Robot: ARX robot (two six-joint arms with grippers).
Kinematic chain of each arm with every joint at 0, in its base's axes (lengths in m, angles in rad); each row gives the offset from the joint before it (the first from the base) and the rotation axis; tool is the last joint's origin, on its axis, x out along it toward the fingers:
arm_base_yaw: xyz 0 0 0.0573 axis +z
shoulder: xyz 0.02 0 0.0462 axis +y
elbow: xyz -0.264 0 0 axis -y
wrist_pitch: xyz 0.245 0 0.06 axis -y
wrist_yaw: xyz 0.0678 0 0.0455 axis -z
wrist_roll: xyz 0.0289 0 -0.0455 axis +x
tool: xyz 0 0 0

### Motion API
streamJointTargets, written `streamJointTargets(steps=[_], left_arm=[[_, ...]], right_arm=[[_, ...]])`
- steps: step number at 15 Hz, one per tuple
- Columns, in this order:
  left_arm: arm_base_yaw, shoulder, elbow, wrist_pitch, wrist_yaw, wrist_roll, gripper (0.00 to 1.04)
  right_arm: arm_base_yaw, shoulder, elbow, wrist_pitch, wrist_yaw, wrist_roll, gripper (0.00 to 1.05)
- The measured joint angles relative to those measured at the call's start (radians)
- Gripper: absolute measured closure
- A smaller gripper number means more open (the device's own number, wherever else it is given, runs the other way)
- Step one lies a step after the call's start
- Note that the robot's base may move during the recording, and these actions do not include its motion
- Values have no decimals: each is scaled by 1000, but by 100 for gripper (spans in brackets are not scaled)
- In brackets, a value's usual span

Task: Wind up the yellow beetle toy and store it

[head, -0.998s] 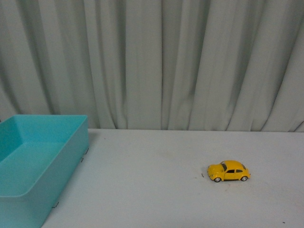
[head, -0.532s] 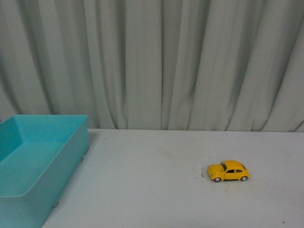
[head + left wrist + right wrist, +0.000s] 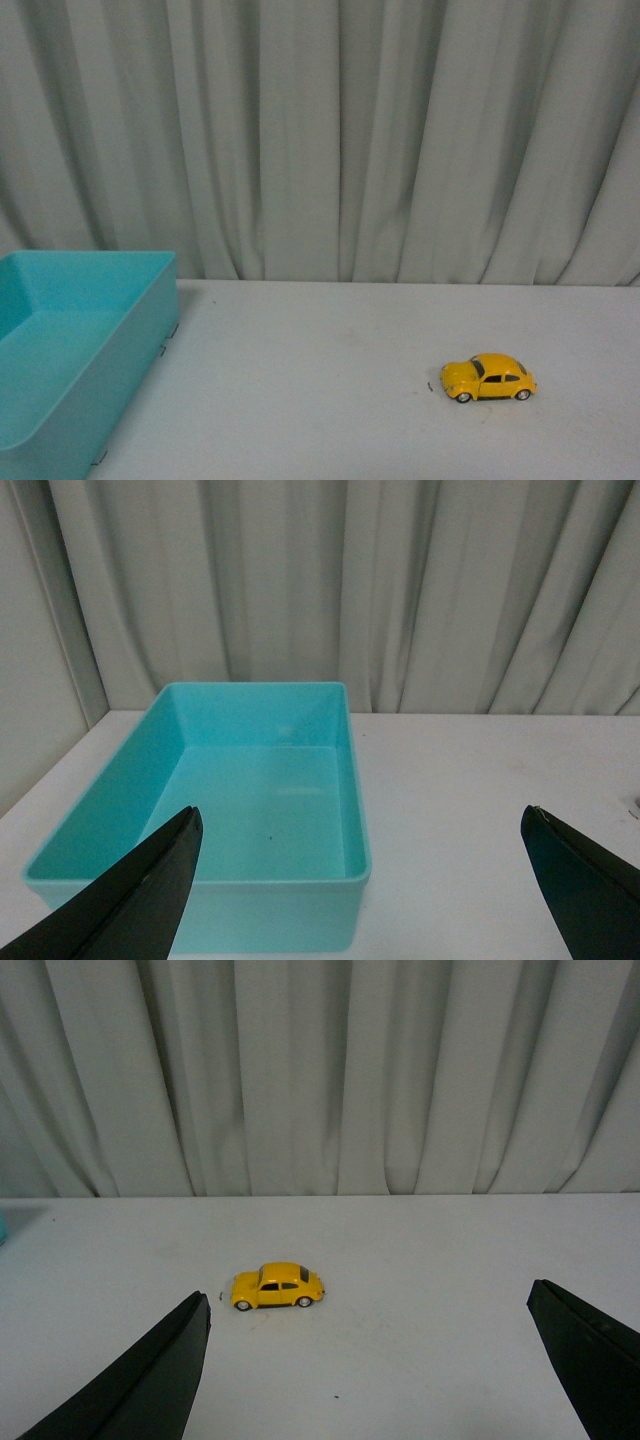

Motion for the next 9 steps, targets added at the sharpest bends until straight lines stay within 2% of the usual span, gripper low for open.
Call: streamJointTargets(steps=[9], left_arm=[[0, 0, 0, 0, 0, 0, 7]], right_arm=[[0, 0, 0, 0, 0, 0, 7]])
